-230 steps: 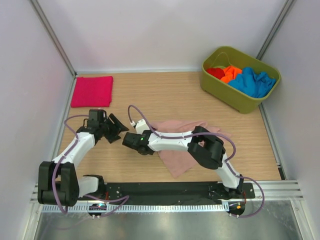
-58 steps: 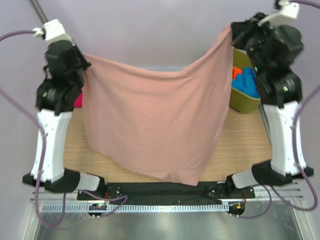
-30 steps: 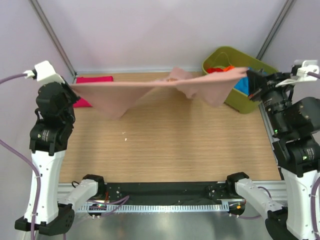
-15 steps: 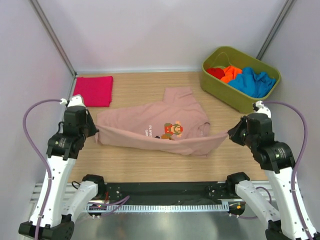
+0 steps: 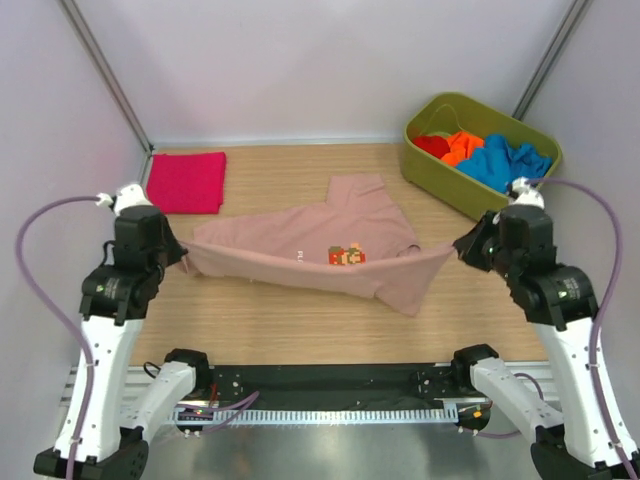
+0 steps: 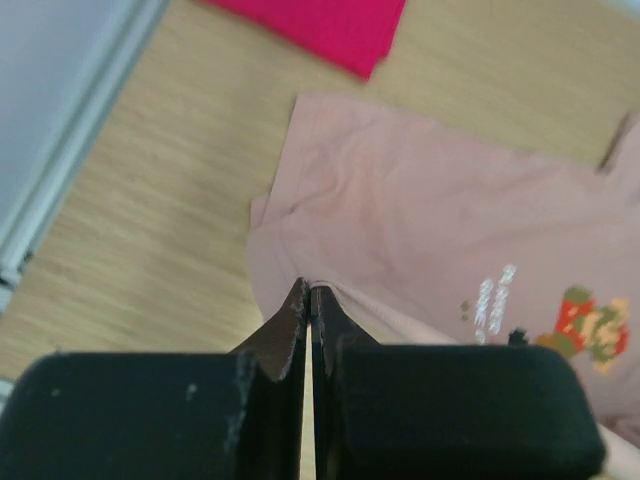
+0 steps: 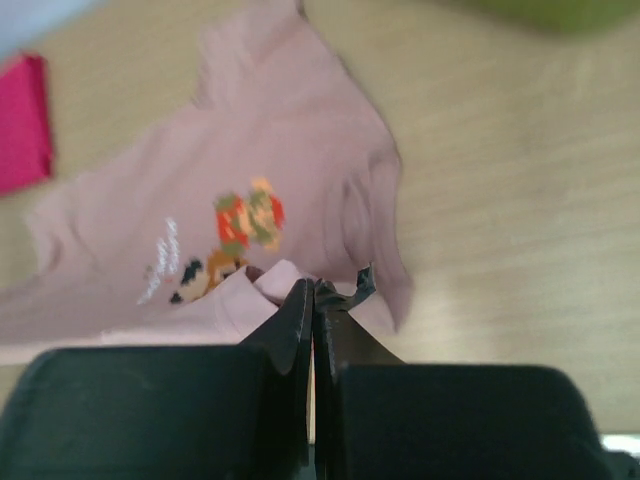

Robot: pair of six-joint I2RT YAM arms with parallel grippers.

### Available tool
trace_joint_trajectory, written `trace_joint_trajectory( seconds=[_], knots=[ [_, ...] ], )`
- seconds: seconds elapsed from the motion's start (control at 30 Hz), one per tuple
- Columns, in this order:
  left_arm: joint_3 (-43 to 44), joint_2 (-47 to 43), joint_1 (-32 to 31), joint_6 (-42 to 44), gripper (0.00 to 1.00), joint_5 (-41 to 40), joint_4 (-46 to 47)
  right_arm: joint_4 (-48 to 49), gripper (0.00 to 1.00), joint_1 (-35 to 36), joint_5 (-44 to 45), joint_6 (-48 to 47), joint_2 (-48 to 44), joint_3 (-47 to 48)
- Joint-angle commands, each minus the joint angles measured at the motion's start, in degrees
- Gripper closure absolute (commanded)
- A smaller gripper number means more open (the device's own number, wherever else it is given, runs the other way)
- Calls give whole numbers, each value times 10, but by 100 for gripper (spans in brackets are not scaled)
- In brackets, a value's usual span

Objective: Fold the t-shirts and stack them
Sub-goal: Flatten the tshirt out

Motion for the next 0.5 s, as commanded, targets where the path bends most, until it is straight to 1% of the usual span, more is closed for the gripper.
trace_joint_trajectory(
  seconds=[0.0,0.03,0.07,0.1,0.17,0.2,0.23,0.33,0.4,0.43,0.47],
  knots=[
    [127,-19,3,33,100,-68,68,78,99,-1,50,-68,25,179],
    [155,-17,4,41,100,-64,75,94,99,-2,54,-87,31,210],
    [180,-15,3,53,100,-41,79,102,99,-2,49,-96,37,239],
    [226,-15,3,55,100,-23,86,112,99,-1,40,-102,50,295],
    [266,-15,3,50,100,24,110,152,99,-1,26,-102,59,343],
    [316,-13,3,46,100,33,112,172,99,-1,24,-98,60,378],
    [337,-6,3,43,99,38,116,218,99,-1,21,-94,56,389],
    [405,-9,3,29,100,41,142,273,99,-1,21,-86,59,459],
    [427,-13,3,22,99,41,148,283,99,0,23,-95,67,520],
    [457,-13,3,21,100,45,146,292,99,-1,18,-101,67,535],
    [469,-14,3,19,100,52,138,298,99,1,15,-107,65,546]
  ],
)
